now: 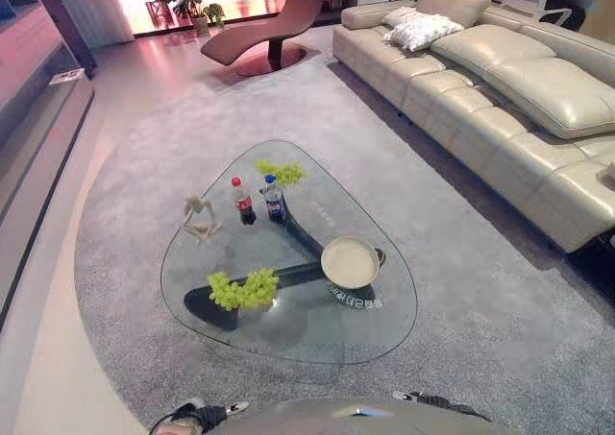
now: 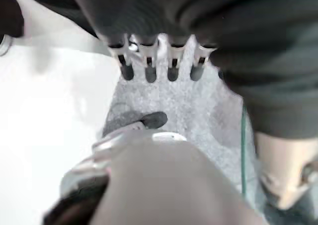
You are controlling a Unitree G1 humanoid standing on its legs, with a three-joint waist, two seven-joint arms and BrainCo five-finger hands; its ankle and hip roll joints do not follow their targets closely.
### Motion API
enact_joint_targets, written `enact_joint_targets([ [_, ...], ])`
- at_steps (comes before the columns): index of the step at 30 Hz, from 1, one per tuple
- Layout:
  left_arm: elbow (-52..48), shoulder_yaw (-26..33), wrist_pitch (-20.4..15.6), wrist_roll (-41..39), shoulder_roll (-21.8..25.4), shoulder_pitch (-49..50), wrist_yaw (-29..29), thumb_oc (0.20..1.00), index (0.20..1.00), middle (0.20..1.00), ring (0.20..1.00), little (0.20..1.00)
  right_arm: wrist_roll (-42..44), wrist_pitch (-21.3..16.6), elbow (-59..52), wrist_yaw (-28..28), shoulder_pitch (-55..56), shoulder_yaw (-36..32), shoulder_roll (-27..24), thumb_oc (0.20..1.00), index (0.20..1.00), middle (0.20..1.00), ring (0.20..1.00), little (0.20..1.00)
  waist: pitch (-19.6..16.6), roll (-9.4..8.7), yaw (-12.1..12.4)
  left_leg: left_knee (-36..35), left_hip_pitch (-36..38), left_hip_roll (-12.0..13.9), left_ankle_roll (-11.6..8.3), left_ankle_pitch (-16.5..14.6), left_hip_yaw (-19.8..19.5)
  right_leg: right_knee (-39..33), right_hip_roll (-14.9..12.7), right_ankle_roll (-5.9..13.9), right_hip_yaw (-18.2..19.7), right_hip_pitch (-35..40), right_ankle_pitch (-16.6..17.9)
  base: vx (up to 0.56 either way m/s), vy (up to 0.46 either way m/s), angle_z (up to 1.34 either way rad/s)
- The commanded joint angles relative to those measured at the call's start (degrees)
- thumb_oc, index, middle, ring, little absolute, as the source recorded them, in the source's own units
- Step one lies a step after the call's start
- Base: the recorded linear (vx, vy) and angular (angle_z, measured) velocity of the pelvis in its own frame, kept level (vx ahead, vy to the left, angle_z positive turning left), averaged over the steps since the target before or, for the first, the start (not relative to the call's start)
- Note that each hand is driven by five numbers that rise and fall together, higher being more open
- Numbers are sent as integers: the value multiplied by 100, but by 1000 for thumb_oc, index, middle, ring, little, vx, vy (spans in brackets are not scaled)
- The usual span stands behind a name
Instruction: Pick up fruits into the plate
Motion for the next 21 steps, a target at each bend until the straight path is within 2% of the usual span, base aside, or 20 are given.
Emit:
enact_joint_targets([
  [1, 197, -113, -236, 244, 94, -412, 427, 1000, 1000, 1000, 1000, 1000, -7, 97, 199, 36, -465, 91, 153, 1000, 1000, 1000, 1000, 1000, 341, -171, 107, 45, 199, -424, 363, -633, -189, 496, -4, -29, -88, -22, -191, -180, -281, -42],
  [5, 259, -94, 27, 177, 95, -474, 554, 1000, 1000, 1000, 1000, 1000, 184, 30, 219, 35, -494, 147, 158, 1000, 1000, 1000, 1000, 1000, 400, -265, 168, 45, 128, -370, 325, -581, -178, 441, 37, -33, -115, -64, -139, 13, -91, 5],
  [8, 285, -116, -203, 335, 83, -540, 609, 1000, 1000, 1000, 1000, 1000, 228, -72, 227, 77, -532, 130, 140, 1000, 1000, 1000, 1000, 1000, 448, -308, 181, 45, 90, -335, 300, -551, -141, 385, 69, -47, -128, -74, -102, 48, -59, 3],
  [11, 139, -262, -447, 927, 193, -693, 871, 1000, 1000, 1000, 1000, 1000, 334, -112, 160, 95, -607, 133, 81, 1000, 1000, 1000, 1000, 1000, 525, -288, 169, 45, 35, -315, 280, -512, -101, 385, 96, -58, -107, -138, -93, 29, -18, 0],
  [13, -109, -430, -545, 1279, 368, -874, 1079, 1000, 1000, 1000, 1000, 1000, 395, -102, 32, 96, -698, 200, 8, 1000, 1000, 1000, 1000, 1000, 611, -259, 152, 81, -85, -307, 273, -475, -75, 441, 109, -72, -67, -287, -86, -36, -7, 0],
  [17, -693, -679, -514, 1545, 835, -1526, 1468, 1000, 1000, 1000, 1000, 1000, 639, -182, -249, 94, -1007, 411, -240, 1000, 1000, 1000, 1000, 1000, 954, -159, 77, 166, -466, -295, 289, -370, -34, 582, 161, -129, 50, -746, -39, -201, 17, -3],
  [21, -1068, -923, -733, 2031, 1480, -2320, 1804, 1000, 1000, 1000, 1000, 1000, 970, -373, -462, 151, -1415, 575, -562, 1000, 1000, 1000, 1000, 1000, 1444, -7, -43, 239, -924, -317, 294, -247, -65, 780, 228, -207, 144, -1265, -26, -222, 44, -13],
])
